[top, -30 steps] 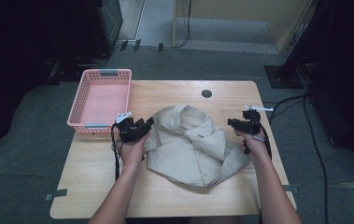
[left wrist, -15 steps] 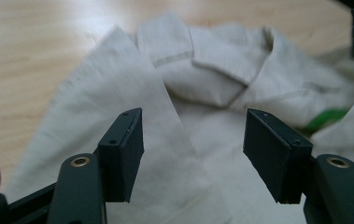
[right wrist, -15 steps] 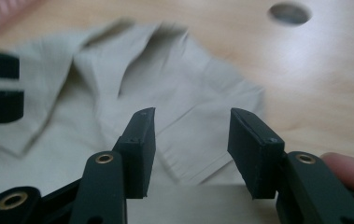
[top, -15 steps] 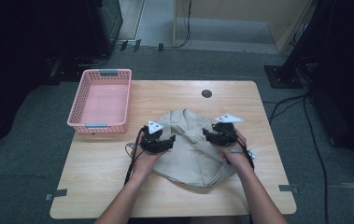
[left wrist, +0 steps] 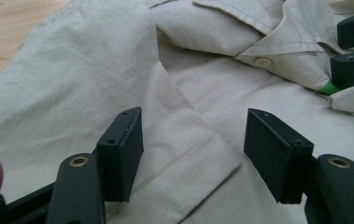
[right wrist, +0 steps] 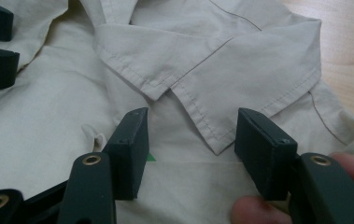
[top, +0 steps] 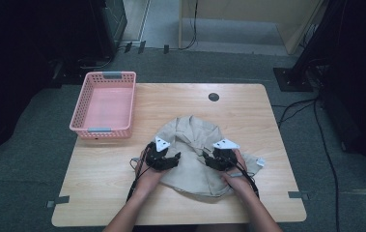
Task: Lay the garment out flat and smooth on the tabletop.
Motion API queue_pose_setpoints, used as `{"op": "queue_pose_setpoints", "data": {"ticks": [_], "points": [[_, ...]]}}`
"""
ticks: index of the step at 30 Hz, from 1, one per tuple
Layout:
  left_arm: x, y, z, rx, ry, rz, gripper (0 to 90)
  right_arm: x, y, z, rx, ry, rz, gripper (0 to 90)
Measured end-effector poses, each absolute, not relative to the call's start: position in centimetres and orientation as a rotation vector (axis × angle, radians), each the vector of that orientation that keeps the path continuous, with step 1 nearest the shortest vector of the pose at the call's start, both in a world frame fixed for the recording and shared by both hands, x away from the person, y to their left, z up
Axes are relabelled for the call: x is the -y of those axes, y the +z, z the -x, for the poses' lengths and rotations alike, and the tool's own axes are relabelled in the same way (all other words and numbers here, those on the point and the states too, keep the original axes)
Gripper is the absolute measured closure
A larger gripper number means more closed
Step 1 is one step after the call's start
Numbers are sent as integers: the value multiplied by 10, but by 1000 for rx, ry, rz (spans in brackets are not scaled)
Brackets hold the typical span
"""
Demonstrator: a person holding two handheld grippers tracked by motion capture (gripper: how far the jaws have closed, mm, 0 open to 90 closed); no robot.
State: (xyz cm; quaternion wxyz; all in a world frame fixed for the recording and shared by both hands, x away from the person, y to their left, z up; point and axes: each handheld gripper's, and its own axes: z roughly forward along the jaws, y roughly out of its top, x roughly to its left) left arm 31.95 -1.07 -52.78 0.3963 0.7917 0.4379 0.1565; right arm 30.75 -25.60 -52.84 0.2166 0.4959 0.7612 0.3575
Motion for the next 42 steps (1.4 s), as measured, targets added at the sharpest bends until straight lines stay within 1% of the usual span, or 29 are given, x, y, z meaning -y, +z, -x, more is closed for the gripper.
{"op": "queue_pose_setpoints", "data": {"ticks": [6,12,18,19,23,25,27,28,30,31,34,36,38,42], "points": [[5,-528,-299,-1081,386,-2021,371,253,-529,-284,-2109,998,-1383,447],[-4,-528,-277,-1067,399,-2041,322,243,-529,-265,-2120,1004,-1372,442],[-10,-528,-266,-1065,406,-2050,316,237,-527,-257,-2158,991,-1364,414],[-11,-528,-266,-1051,402,-2057,302,237,-524,-255,-2170,982,-1357,402],[-14,-528,-263,-1056,418,-2061,302,237,-500,-240,-2194,916,-1158,394],[-14,-528,-262,-1056,420,-2060,302,241,-492,-237,-2268,907,-1139,381],[-14,-528,-262,-1056,421,-2061,302,242,-494,-235,-2367,857,-1117,351],[-14,-528,-262,-1056,423,-2063,302,243,-498,-236,-2390,815,-1105,356],[-15,-528,-262,-1054,423,-2065,302,244,-507,-238,-2396,753,-1101,477],[-15,-528,-262,-1052,423,-2065,302,245,-509,-239,-2399,772,-1106,550],[-16,-528,-262,-1058,415,-2057,302,252,-507,-241,-2417,843,-1108,728],[-17,-528,-262,-1052,431,-2070,303,258,-501,-243,-2400,866,-1114,815],[-16,-529,-261,-1051,460,-2082,304,265,-495,-244,-2383,889,-1127,868],[-15,-529,-261,-1051,471,-2087,304,287,-484,-248,-2294,926,-1185,890]]}}
